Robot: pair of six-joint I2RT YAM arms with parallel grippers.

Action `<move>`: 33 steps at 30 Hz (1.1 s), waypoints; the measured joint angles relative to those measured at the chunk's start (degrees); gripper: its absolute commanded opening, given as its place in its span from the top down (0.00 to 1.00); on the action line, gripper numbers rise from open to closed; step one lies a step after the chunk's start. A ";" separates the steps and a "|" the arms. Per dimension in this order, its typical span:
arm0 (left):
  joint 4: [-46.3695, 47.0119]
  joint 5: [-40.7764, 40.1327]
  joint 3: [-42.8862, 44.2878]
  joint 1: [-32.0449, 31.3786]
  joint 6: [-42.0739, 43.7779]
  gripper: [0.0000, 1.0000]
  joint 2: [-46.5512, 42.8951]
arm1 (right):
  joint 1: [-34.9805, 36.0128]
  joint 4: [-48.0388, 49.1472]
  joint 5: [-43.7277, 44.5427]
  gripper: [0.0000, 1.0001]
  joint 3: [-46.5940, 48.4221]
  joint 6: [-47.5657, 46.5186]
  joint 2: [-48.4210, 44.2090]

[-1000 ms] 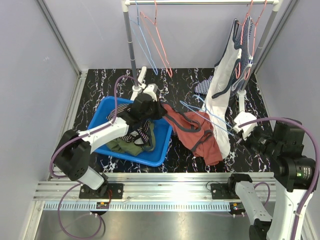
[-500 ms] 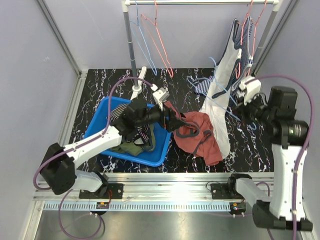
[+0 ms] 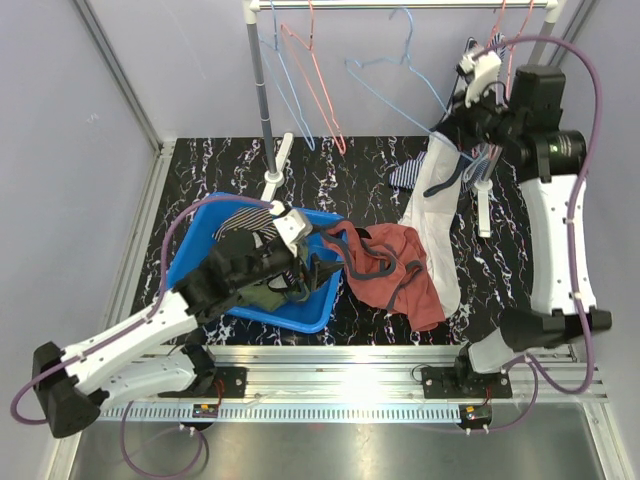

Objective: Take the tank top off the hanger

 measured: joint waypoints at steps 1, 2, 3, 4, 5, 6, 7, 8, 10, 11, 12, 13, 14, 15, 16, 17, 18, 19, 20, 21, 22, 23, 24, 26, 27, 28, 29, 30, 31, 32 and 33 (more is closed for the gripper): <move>-1.16 -1.33 -0.17 -0.09 1.09 0.01 -1.53 | 0.81 0.13 0.24 1.00 3.65 0.57 2.47; -2.54 -2.54 -0.39 -0.13 2.19 0.01 -3.10 | 1.55 0.74 0.39 1.00 7.02 1.09 4.94; -3.28 -3.78 -0.70 -0.13 2.97 0.01 -4.59 | 2.29 0.74 0.57 1.00 10.75 1.66 7.63; -4.24 -4.96 -1.05 -0.13 3.52 0.01 -6.16 | 3.02 0.90 1.09 1.00 14.43 2.19 10.25; -5.11 -5.97 -1.40 -0.13 3.78 0.01 -7.45 | 3.54 1.22 1.38 1.00 17.00 2.56 12.22; -6.03 -7.41 -1.79 -0.13 3.96 0.01 -8.98 | 4.15 1.05 1.73 1.00 20.13 3.06 14.67; -6.80 -9.11 -2.14 -0.13 3.87 0.01 -10.29 | 4.81 1.09 2.14 1.00 23.32 3.50 17.25; -7.82 -11.23 -2.25 -0.13 3.63 0.01 -11.39 | 5.44 1.20 2.64 1.00 25.86 3.93 19.52; -9.77 -14.84 -2.25 -0.11 3.06 0.01 -12.83 | 6.64 1.11 3.93 1.00 29.62 4.70 23.52; -10.64 -16.48 -2.25 -0.13 2.56 0.01 -13.35 | 7.32 1.25 4.74 1.00 30.56 5.09 25.09; -11.56 -17.92 -2.27 -0.13 2.08 0.01 -13.86 | 7.93 1.49 5.42 1.00 30.95 5.42 26.36; -12.31 -19.06 -2.40 -0.13 1.57 0.01 -14.32 | 8.44 1.55 6.25 1.00 31.10 5.68 27.23; -12.98 -20.02 -2.54 -0.13 1.11 0.01 -14.67 | 9.22 1.60 6.99 1.00 31.12 5.84 28.17; -13.20 -21.07 -2.84 -0.13 0.55 0.01 -15.04 | 10.19 1.66 8.11 1.00 31.12 6.01 29.18; -13.57 -21.99 -3.10 -0.13 0.02 0.01 -15.37 | 10.86 1.64 8.96 1.00 31.12 6.05 29.77; -14.08 -22.84 -3.28 -0.13 -0.48 0.01 -15.63 | 11.74 1.68 9.79 1.00 31.12 6.14 30.36; -14.71 -23.54 -3.32 -0.13 -0.83 0.01 -15.69 | 12.61 1.92 10.75 1.00 31.15 6.21 30.82; -15.10 -24.13 -3.32 -0.13 -1.11 0.01 -15.69 | 13.35 2.29 11.50 1.00 31.15 6.34 31.21; -15.50 -24.59 -3.32 -0.13 -1.38 0.01 -15.69 | 14.03 2.67 12.22 1.00 31.17 6.51 31.45; -15.87 -24.85 -3.32 -0.13 -1.51 0.01 -15.69 | 14.60 2.95 12.70 1.00 31.19 6.69 31.63; -16.11 -25.00 -3.32 -0.13 -1.60 0.01 -15.67 | 15.02 3.30 13.38 1.00 31.21 6.84 31.71; -16.17 -25.00 -3.32 -0.13 -1.68 0.01 -15.67 | 15.19 3.56 13.62 1.00 31.21 6.91 31.74; -16.17 -24.94 -3.32 -0.13 -1.68 0.01 -15.65 | 15.26 3.74 13.92 1.00 31.21 6.97 31.74; -16.04 -24.20 -3.32 -0.13 -1.62 0.01 -15.39 | 15.23 3.82 14.32 1.00 31.21 7.10 31.74; -15.67 -23.32 -3.32 -0.11 -1.53 0.01 -14.97 | 15.19 3.82 14.51 0.94 31.17 7.10 31.74; -15.32 -22.58 -3.32 -0.15 -1.44 0.01 -14.60 | 15.19 3.80 14.69 0.89 31.08 7.08 31.74; -14.62 -21.14 -3.32 -0.31 -0.98 0.01 -13.42 | 15.19 3.82 14.75 0.82 30.84 6.99 31.74; -14.01 -20.13 -3.32 -0.50 -0.48 0.01 -12.50 | 15.19 3.80 14.75 0.60 30.60 6.71 31.71; -13.46 -19.02 -3.23 -0.92 0.44 0.01 -11.26 | 15.19 3.78 14.75 0.49 30.40 6.75 31.71; -12.94 -17.81 -3.02 -1.49 1.42 0.01 -9.51 | 15.19 3.72 14.78 0.36 29.99 6.32 31.71; -12.74 -16.41 -2.51 -2.12 2.73 0.01 -7.37 | 15.19 3.65 14.82 0.27 29.51 5.62 31.63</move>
